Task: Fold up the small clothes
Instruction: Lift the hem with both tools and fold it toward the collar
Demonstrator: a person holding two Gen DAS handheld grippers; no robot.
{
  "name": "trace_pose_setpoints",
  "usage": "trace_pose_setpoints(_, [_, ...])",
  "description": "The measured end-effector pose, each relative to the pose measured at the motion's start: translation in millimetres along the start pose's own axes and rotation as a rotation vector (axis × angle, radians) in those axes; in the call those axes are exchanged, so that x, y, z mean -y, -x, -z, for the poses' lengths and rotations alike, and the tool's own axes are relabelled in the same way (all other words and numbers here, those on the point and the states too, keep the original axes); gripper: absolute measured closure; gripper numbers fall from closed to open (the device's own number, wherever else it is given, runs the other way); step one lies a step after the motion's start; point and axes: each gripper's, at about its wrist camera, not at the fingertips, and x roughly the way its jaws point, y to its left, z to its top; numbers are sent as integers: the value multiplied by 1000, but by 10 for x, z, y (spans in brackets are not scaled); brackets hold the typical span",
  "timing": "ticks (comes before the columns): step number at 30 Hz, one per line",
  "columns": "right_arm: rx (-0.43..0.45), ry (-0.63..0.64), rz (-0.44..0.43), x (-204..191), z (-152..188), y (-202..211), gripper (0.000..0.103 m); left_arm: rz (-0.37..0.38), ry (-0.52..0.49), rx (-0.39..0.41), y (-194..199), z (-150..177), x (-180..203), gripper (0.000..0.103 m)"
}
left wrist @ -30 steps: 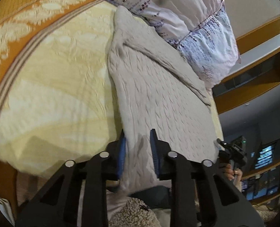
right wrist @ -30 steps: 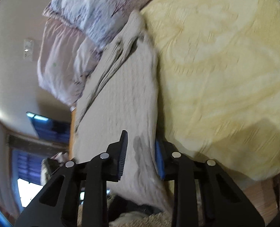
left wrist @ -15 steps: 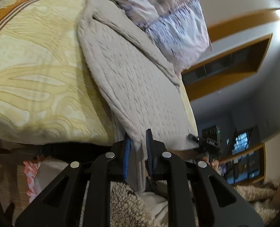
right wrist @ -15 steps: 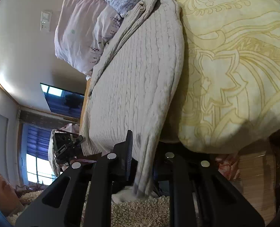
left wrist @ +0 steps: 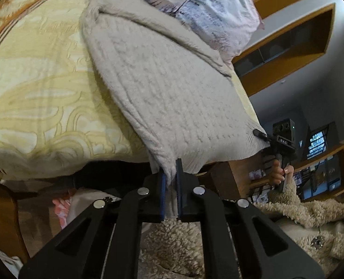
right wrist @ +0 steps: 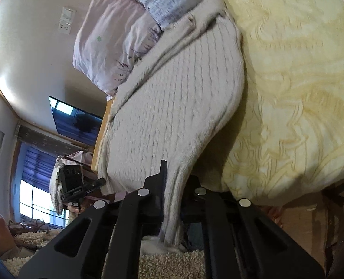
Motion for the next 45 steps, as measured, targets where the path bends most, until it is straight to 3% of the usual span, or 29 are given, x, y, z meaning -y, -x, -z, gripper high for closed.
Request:
trace_pose_setpoints(8, [137,114,43,-215,-132,123,95,-55,-61,118,291,-116,56,97])
trace_pose_setpoints(12, [212,176,76,-328,-235,167,95,-135,-95,204,463,-303,103,97])
trace_pose_setpoints(20, [349,348,188,-630,-487,178,95,-268,-176,335,614,-866,325,97])
trace_pose_setpoints(25, [388,387,267,-750,-788,103,95,-308,-141,392,583,-1417,320,97])
trace_pose_setpoints(32, [394,365,326,-816,-1436,-151,95,-355,-117,419,373,-2132,234,97])
trace_pose_setpoints(38, [343,297,330,-598,-1924,-481,95,-373,-33,387,72,-2556,-71,97])
trace_pose_setpoints(45, [242,66,325,-27,-2432,-873,95,-352,110,323,-266,-2836,-549,97])
